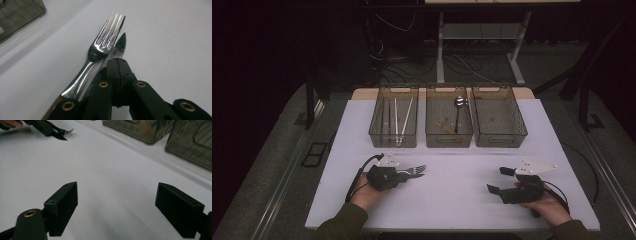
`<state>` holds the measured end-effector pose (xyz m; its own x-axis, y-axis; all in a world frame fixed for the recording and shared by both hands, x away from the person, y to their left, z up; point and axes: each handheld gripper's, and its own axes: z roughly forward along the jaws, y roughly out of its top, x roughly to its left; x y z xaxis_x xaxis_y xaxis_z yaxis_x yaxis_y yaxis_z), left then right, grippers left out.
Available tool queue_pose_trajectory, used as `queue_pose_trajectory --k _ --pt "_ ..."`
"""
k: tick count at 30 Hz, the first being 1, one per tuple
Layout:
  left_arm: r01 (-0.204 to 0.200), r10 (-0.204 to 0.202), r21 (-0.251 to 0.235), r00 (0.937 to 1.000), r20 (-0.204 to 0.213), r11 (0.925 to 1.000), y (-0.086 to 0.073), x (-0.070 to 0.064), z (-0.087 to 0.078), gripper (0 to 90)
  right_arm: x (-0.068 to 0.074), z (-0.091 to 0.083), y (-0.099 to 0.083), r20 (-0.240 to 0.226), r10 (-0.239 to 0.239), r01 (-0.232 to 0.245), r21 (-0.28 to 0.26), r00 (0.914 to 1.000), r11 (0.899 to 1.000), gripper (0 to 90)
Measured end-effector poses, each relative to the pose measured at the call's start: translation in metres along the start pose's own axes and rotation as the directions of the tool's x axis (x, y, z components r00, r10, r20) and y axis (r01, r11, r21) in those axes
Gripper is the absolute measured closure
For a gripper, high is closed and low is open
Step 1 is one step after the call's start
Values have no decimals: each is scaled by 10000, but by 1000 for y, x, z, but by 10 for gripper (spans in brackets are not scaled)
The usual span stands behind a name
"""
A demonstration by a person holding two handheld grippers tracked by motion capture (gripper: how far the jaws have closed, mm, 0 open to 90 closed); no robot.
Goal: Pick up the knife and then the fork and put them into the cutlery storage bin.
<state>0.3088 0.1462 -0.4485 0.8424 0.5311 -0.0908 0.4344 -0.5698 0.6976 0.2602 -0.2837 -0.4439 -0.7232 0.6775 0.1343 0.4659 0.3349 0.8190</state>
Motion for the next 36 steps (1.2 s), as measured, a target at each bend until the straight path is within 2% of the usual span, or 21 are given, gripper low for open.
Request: queue_pose_trajectory --k 14,20,25,28,32,36 --pt "389 -397 -176 9981 -478 9991 15 15 14 890 -1 -2 0 10 81 -81 -1 10000 10000 186" --pt "294 -299 -110 9980 -548 9995 15 16 12 887 -1 -2 0 -10 51 -51 -38 10000 10000 186" --pt "389 -405 -352 9980 -480 9986 14 17 0 819 0 -2 0 -16 30 -30 -21 10000 10000 186" --pt "346 -361 -378 9985 -411 9987 12 16 -9 720 0 -2 0 -21 34 -34 -38 10000 10000 186" --pt "359 -377 -293 9974 -620 9989 5 17 -24 621 0 -3 0 -28 4 -4 -55 10000 10000 186" --pt "490 -508 -229 9951 -851 9985 -7 19 -38 595 0 -4 0 -16 -11 11 -64 10000 10000 186"
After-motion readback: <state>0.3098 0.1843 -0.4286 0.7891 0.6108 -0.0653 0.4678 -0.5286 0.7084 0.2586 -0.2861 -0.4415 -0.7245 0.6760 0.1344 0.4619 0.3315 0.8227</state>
